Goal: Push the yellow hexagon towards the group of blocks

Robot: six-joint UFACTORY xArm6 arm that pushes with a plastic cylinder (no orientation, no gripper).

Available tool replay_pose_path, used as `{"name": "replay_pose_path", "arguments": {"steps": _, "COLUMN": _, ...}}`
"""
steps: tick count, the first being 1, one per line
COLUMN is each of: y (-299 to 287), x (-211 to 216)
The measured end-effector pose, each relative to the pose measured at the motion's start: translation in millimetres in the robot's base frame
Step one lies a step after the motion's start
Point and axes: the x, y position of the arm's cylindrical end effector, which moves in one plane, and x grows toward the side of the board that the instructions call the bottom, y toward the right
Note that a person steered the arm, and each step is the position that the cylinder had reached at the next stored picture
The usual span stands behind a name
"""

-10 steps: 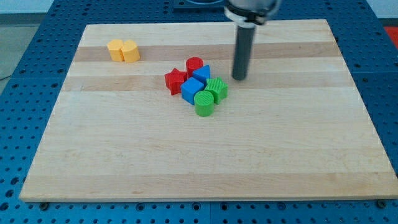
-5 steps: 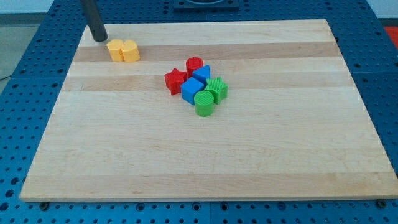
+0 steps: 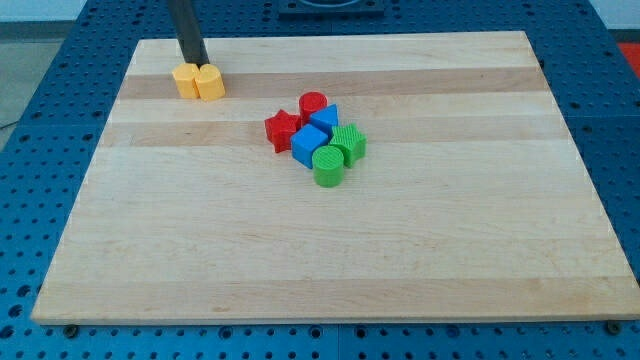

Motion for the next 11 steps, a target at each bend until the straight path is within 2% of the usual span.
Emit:
{"name": "replay_pose_path", "arguments": {"steps": 1, "y": -10, "x": 77}}
{"name": "replay_pose_path", "arguments": {"steps": 3, "y": -21, "x": 77}}
{"name": "replay_pose_path", "arguments": {"steps": 4, "y": -41, "x": 62}}
{"name": "replay_pose_path", "arguments": {"steps": 5, "y": -78, "x": 77}}
{"name": "replay_pose_path", "arguments": {"steps": 6, "y": -62, "x": 114}}
{"name": "replay_pose_path", "arguments": {"steps": 7, "y": -5, "x": 122}}
{"name": "replay_pose_path", "arguments": {"steps": 9, "y": -43, "x": 116}}
{"name": "replay_pose_path", "arguments": {"steps": 11, "y": 51, "x": 115}}
